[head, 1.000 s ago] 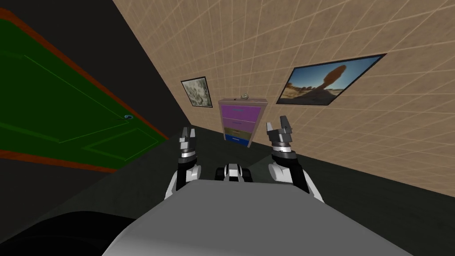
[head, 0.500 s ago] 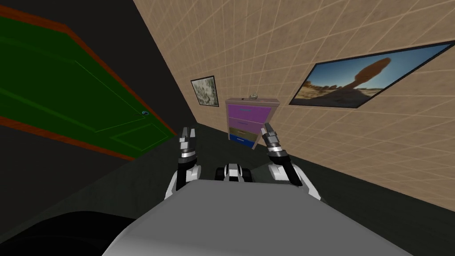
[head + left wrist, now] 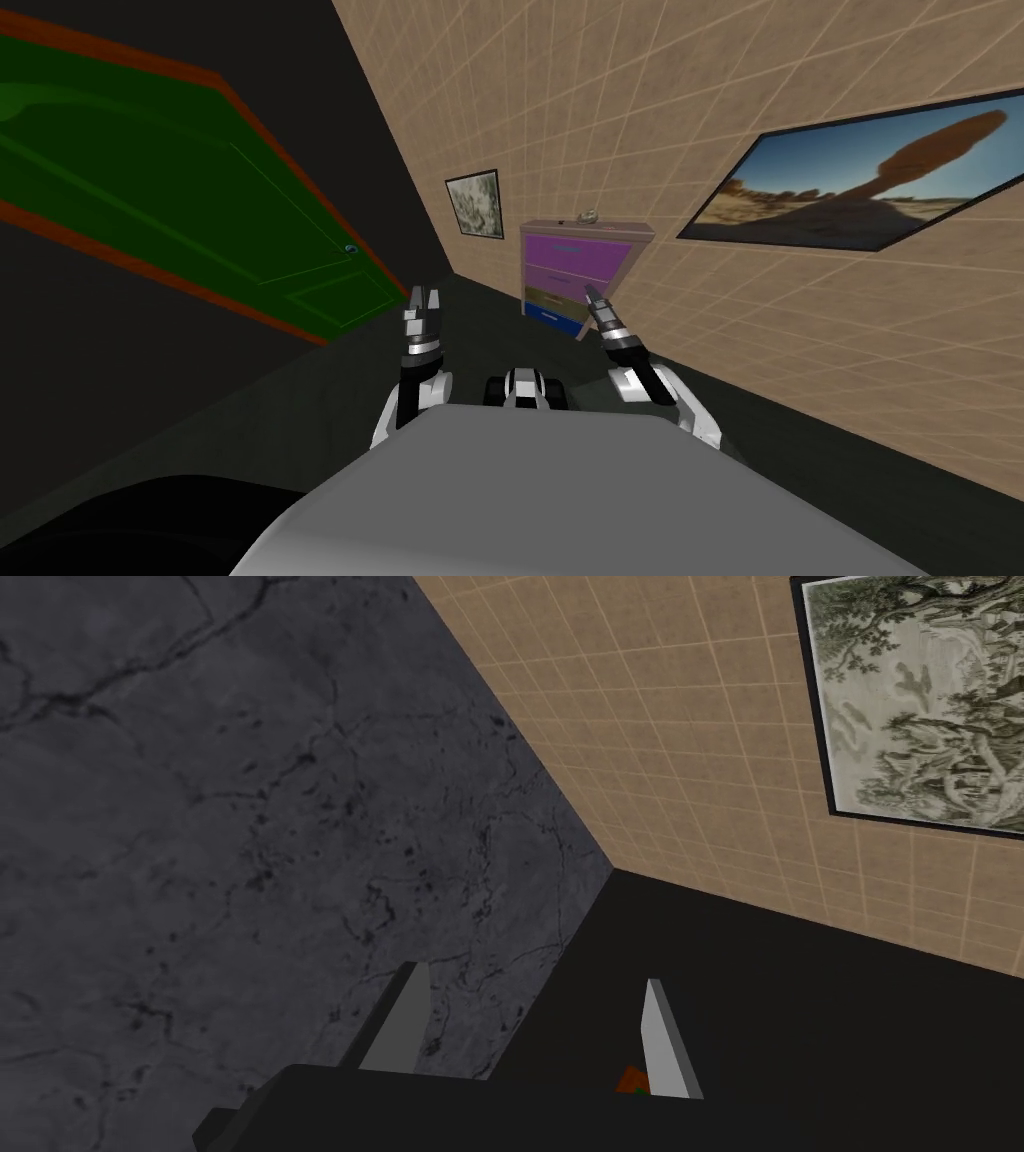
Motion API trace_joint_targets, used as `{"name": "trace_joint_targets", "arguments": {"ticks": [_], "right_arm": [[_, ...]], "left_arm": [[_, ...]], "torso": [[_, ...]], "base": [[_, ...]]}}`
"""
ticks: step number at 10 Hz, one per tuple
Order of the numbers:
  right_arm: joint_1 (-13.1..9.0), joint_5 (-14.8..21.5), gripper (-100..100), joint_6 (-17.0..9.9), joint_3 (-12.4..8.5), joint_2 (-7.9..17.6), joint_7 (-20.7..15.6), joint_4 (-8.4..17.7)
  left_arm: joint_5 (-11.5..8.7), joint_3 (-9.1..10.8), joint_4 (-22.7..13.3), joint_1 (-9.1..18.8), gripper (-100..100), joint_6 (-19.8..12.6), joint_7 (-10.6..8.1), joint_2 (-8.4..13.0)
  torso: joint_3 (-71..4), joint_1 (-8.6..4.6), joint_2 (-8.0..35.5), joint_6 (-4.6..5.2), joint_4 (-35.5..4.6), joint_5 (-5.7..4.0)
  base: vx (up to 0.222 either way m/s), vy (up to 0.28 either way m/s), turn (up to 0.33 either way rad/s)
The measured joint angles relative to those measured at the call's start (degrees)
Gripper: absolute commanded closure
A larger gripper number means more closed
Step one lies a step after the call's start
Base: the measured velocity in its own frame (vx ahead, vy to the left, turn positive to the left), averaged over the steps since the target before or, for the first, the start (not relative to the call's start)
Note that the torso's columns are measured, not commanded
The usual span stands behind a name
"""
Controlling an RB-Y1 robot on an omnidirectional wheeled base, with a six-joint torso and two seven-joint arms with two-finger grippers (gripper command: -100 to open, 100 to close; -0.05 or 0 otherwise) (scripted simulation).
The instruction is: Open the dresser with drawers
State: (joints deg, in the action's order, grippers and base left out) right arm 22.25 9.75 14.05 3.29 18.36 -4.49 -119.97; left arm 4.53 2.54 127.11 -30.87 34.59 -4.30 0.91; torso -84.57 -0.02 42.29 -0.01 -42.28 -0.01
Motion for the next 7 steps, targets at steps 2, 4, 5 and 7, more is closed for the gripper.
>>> {"name": "trace_joint_targets", "arguments": {"ticks": [2, 4, 5, 7], "right_arm": [[-1.3, 0.94, -100, -1.83, -0.05, 1.94, -1.51, 2.25], [-1.15, 1.54, -100, -2.12, 0.07, 2.38, -2.65, 3.73], [-2.13, 2.14, -100, -2.48, 0.08, 3.35, -3.52, 5.64], [-2.98, 3.35, -100, -4.15, -0.16, 6.03, -5.68, 8.67]], "left_arm": [[0.0, 0.0, 0.0, 0.0, 0, 0.0, 0.0, 0.0], [0.0, 0.01, 0.0, -0.01, 0, 0.0, 0.0, 0.0], [0.0, 0.0, 0.0, 0.0, 0, 0.0, 0.0, 0.0], [0.0, 0.0, 0.0, -0.01, 0, 0.0, 0.0, 0.0]], "torso": [[-0.01, 0.05, -0.02, -0.01, 0.0, 0.01], [0.03, -0.06, 0.04, 0.03, -0.01, -0.01], [0.0, 0.0, 0.0, -0.03, 0.0, 0.0], [-0.01, 0.07, -0.02, 0.06, 0.01, 0.03]], "base": [[0.018, 0.045, 0.131], [0.007, 0.024, 0.085], [0.023, 0.066, 0.339], [0.025, 0.061, 0.125]]}}
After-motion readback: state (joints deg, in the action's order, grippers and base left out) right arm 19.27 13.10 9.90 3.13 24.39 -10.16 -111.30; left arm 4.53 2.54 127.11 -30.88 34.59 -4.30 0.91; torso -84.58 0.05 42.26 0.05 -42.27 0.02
